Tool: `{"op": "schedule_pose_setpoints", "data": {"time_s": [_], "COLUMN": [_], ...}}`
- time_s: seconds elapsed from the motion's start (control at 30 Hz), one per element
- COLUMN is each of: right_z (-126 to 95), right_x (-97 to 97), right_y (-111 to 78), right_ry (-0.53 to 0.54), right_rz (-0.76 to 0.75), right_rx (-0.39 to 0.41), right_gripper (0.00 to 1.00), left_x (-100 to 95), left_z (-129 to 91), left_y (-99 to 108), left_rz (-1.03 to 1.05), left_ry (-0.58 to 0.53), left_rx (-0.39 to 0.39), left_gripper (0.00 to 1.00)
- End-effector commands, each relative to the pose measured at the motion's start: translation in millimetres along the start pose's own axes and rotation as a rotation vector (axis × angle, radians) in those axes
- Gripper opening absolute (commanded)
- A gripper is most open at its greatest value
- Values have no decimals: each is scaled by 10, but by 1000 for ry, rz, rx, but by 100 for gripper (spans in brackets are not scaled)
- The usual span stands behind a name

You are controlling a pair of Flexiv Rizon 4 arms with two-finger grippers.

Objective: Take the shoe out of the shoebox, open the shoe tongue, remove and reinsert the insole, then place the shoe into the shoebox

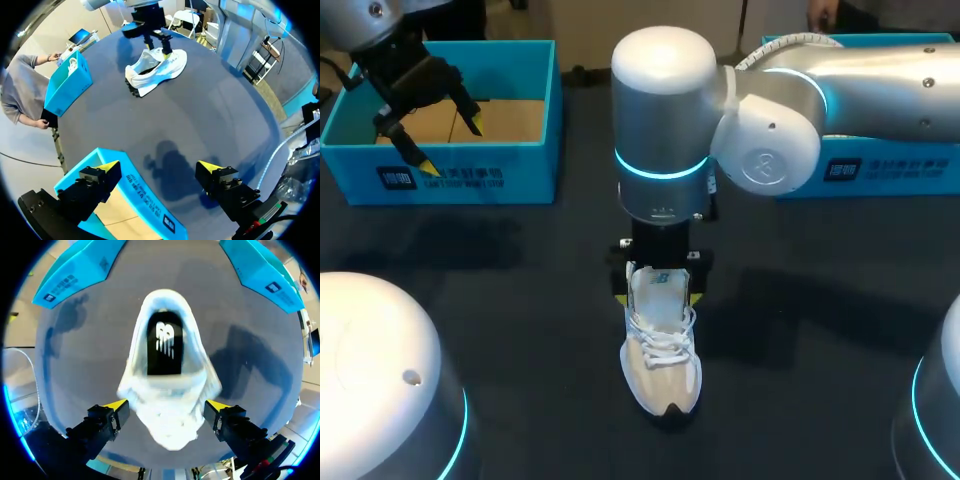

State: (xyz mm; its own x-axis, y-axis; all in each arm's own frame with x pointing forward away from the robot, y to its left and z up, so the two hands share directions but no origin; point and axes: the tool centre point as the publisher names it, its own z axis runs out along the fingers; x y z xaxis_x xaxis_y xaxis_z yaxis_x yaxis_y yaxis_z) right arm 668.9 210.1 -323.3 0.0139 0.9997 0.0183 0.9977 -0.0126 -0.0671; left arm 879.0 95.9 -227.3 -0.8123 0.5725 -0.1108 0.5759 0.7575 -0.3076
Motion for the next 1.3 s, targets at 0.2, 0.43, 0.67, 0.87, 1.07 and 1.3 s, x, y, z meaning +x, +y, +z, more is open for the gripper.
{"op": "schedule_pose_setpoints", "data": {"time_s": [0.2, 0.43, 0.67, 0.87, 1.07, 1.3], "right_z": [-205, -161, -36, 96, -26, -44], "right_x": [-67, -46, -34, -70, -40, -10], "right_y": [-386, -245, 69, 222, 194, 210], "right_ry": [33, 21, 7, 27, 2, -8], "right_rz": [35, -12, -53, -74, -75, -115], "right_rx": [4, -12, -6, 4, -15, -40], "right_gripper": [76, 31, 34, 34, 32, 32], "left_x": [0, 0, 0, 0, 0, 0], "left_z": [-3, -3, -3, -3, -3, -3], "left_y": [3, 3, 3, 3, 3, 3], "left_rz": [1, 1, 1, 1, 1, 1], "left_ry": [2, 2, 2, 2, 2, 2], "left_rx": [-2, -2, -2, -2, -2, -2], "left_gripper": [100, 100, 100, 100, 100, 100]}}
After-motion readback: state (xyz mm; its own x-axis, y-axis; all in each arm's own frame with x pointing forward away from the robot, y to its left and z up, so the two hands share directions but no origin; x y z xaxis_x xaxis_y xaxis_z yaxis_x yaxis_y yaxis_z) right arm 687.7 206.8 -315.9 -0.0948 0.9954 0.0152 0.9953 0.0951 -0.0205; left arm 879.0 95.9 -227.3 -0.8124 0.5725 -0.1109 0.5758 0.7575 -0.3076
